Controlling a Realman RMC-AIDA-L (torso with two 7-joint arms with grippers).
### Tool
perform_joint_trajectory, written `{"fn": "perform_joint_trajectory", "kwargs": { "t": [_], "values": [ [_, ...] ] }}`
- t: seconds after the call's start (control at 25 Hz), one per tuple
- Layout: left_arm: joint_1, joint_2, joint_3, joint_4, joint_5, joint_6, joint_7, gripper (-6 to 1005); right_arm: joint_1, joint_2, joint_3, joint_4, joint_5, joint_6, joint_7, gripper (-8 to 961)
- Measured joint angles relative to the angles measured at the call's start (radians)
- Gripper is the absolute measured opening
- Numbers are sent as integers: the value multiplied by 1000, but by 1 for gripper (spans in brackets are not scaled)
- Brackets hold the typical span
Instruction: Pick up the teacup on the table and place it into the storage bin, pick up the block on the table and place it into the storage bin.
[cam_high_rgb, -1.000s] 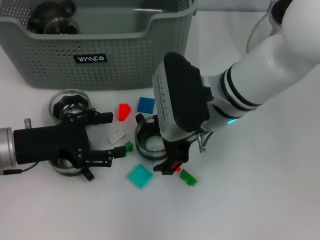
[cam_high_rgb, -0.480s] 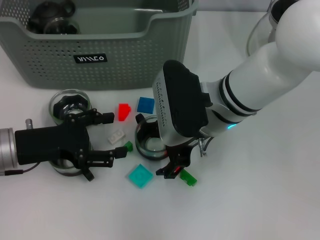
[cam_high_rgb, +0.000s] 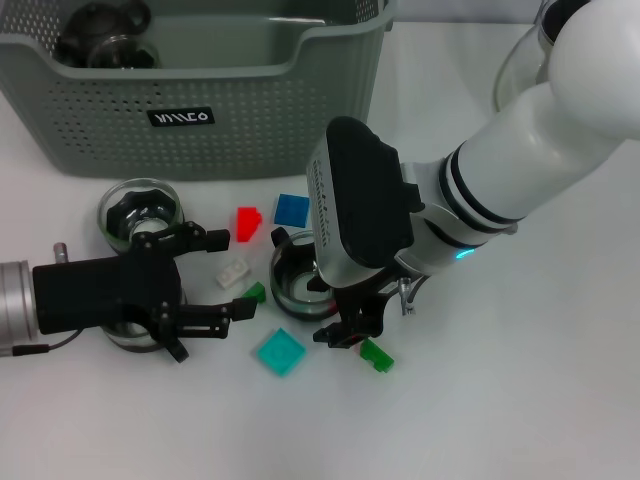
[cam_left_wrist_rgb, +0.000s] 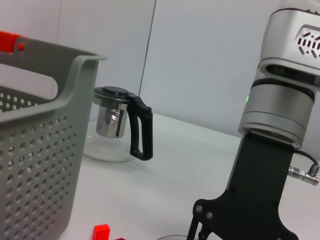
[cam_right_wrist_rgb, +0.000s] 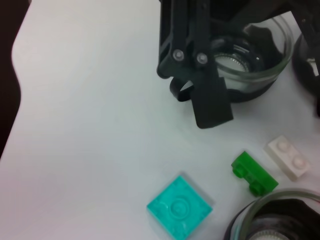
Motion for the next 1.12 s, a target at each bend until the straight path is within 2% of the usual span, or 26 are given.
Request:
{"fn": "perform_joint_trajectory", "kwargs": {
  "t": [0.24, 0.4, 0.64, 0.92, 1.12],
  "values": [
    [-2, 2, -1, -12, 1, -5, 9, 933, 9, -1, 1, 8, 0, -8, 16, 579],
    [3, 3, -2, -13, -1, -5, 14, 933, 12, -1, 3, 5, 1, -10, 32, 361],
    [3, 5, -2, -13, -1, -5, 14, 933, 20, -1, 3, 4, 0, -21, 45, 124],
    [3, 6, -2, -13, -2, 1, 14, 932, 21, -5, 19, -3, -2, -42, 59, 71],
    [3, 10, -3, -12, -2, 8, 14, 932, 20, -12, 95, -60, -17, -138, 91, 63]
  ]
}}
